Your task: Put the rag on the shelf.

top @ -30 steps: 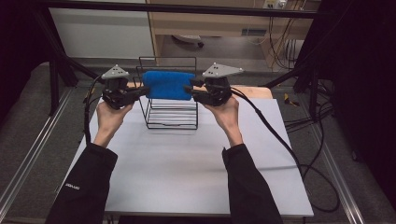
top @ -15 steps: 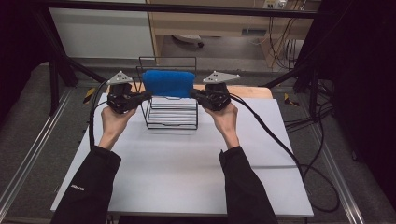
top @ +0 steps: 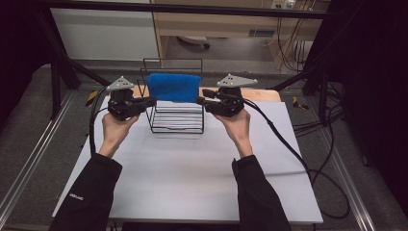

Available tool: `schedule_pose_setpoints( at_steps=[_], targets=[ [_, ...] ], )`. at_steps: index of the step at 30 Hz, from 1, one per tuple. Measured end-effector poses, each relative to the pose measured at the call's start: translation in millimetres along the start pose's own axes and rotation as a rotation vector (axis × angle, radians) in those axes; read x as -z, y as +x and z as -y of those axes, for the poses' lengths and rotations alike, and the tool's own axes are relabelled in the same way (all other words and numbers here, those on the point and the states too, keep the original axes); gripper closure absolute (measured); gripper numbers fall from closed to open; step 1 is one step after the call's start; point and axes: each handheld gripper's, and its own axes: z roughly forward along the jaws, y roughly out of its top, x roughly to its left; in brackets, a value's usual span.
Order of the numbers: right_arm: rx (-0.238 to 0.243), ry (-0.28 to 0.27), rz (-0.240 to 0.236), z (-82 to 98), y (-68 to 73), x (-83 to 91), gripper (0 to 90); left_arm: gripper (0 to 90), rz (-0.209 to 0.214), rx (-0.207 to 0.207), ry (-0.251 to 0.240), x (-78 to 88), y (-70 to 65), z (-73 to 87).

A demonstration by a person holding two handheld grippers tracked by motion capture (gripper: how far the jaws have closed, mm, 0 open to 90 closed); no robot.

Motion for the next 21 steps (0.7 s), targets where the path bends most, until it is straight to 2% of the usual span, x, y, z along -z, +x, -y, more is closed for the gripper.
schedule_pose_setpoints(
  at_steps=[6, 10, 15, 21],
  targets=[
    [-0.023, 0.02, 0.015, 1.4, -1.9, 17.9, 33.1, 59.3, -0.015, -0.003, 0.016, 8.8, -1.5, 9.3],
    [-0.048, 0.039, 0.005, 6.5, -4.4, 29.0, 21.1, 45.7, -0.03, -0.011, 0.026, 13.2, -2.6, 17.8],
    [-0.058, 0.044, 0.021, 15.4, -9.9, 41.8, 10.9, 31.9, -0.056, -0.038, 0.046, 18.6, -4.9, 28.5],
    [-0.079, 0.042, 0.042, 27.9, -16.6, 56.6, 4.7, 20.7, -0.057, -0.043, 0.068, 22.7, -10.5, 43.2]
  ],
)
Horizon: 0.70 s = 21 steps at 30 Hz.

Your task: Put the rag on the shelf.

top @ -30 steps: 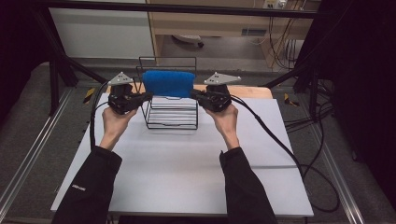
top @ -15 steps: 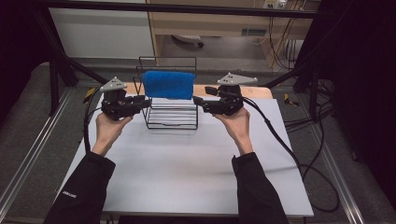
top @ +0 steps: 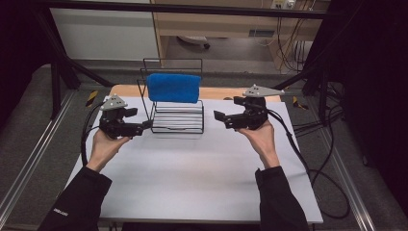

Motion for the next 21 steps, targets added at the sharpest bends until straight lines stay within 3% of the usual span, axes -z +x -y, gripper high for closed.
schedule_pose_setpoints(
  at_steps=[12, 21],
  targets=[
    [-0.002, 0.033, 0.016, 36.0, -8.6, 25.6, 0.8, 14.1, 0.021, 0.034, 0.027, 3.4, -4.6, 44.7],
    [-0.051, 0.068, 0.026, 74.6, -17.7, 34.2, 0.5, 14.1, 0.042, 0.06, 0.045, 4.8, -5.1, 80.2]
  ],
)
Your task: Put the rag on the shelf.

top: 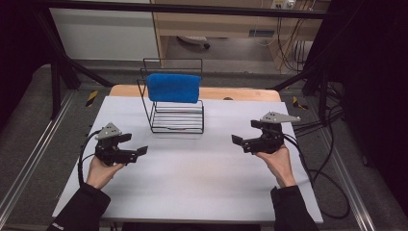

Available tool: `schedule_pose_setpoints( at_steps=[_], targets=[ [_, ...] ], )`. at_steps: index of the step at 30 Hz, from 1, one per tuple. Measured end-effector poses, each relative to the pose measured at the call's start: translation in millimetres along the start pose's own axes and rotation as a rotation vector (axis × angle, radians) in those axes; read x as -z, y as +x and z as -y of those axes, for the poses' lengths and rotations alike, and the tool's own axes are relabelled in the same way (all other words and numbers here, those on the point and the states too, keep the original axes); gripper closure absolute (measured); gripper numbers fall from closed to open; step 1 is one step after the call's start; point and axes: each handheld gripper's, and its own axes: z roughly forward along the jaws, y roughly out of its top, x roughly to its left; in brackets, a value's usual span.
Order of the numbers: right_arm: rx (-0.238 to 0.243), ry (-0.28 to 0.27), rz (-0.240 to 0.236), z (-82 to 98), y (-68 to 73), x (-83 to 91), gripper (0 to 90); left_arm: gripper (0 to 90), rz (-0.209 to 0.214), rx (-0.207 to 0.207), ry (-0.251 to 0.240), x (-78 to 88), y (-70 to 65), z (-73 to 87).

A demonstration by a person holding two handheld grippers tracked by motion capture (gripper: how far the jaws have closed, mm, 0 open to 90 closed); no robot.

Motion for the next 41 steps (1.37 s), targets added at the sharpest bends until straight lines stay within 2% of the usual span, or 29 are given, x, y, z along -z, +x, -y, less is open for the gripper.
schedule_pose_setpoints(
  at_steps=[8, 11, 13, 23, 25, 30, 41],
  targets=[
    [-0.024, 0.04, -0.005, 40.1, -1.9, 1.3, 0.5, 14.2, 0.016, 0.033, 0.026, -2.3, 1.1, 30.5],
    [-0.03, 0.057, -0.008, 54.7, -3.4, 1.7, 0.5, 14.2, 0.005, 0.021, 0.045, -2.8, 1.0, 37.2],
    [-0.041, 0.061, -0.009, 64.8, -4.7, 2.6, 0.5, 14.3, 0.015, 0.028, 0.05, -3.2, 0.3, 42.1],
    [-0.071, 0.093, -0.009, 105.3, -16.9, 16.2, 0.5, 14.4, 0.027, 0.009, 0.091, -8.0, -2.6, 56.8],
    [-0.079, 0.09, -0.018, 110.7, -18.7, 18.8, 0.5, 14.5, 0.03, 0.008, 0.095, -9.4, -3.0, 58.8],
    [-0.071, 0.098, -0.006, 118.2, -21.4, 23.1, 0.5, 14.6, 0.026, -0.003, 0.109, -11.9, -4.2, 62.9],
    [-0.078, 0.151, 0.002, 126.4, -22.4, 18.9, 0.5, 14.5, 0.039, -0.005, 0.107, -12.6, -3.8, 64.1]
  ],
)
